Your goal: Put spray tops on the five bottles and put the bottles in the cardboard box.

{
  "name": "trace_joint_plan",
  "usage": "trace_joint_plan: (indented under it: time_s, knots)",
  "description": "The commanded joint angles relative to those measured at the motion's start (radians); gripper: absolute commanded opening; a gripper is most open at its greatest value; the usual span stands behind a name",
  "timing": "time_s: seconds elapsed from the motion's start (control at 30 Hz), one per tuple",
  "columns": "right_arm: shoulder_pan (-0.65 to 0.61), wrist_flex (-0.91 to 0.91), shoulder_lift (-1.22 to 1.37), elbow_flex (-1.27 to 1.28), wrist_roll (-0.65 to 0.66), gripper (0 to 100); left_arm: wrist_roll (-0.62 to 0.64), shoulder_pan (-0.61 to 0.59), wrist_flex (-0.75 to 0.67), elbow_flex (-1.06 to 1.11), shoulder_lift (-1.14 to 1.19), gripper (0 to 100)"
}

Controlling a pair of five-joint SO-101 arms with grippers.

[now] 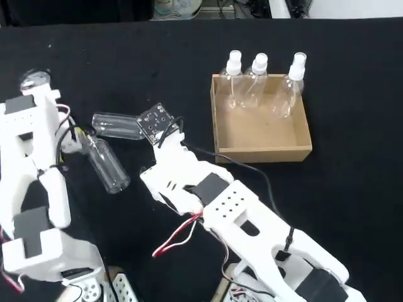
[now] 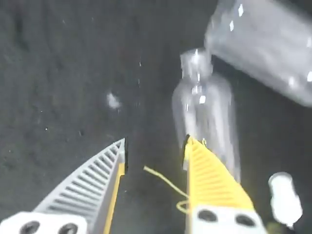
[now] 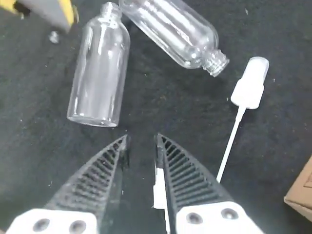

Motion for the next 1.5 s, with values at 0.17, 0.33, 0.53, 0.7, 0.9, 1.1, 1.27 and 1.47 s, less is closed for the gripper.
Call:
trace_joint_plan:
  time_s: [0.17, 0.33, 0.53, 0.7, 0.9, 1.1, 1.27, 1.47]
  knots:
    - [0.015, -0.029, 0.002, -0.004, -0.011, 5.4, 0.095, 0.07, 0.109, -0.415, 0.245, 20]
    - [0.014, -0.029, 0.002, -0.004, -0.011, 5.4, 0.11, 0.081, 0.189, -0.593, 0.428, 27]
    - [0.015, -0.029, 0.002, -0.004, -0.011, 5.4, 0.103, 0.09, 0.239, -0.673, 0.569, 23]
    - [0.014, -0.029, 0.002, -0.004, -0.011, 5.4, 0.089, 0.148, 0.235, -0.59, 0.583, 23]
    - [0.015, -0.029, 0.002, -0.004, -0.011, 5.4, 0.112, 0.197, 0.155, -0.4, 0.497, 23]
    - [0.015, -0.028, 0.002, -0.004, -0.011, 5.4, 0.147, 0.243, 0.021, -0.137, 0.224, 24]
    - [0.015, -0.025, 0.002, -0.004, -0.011, 5.4, 0.147, 0.228, -0.011, -0.033, 0.051, 24]
    - [0.015, -0.025, 0.002, -0.004, -0.011, 5.4, 0.146, 0.22, -0.005, -0.03, -0.017, 24]
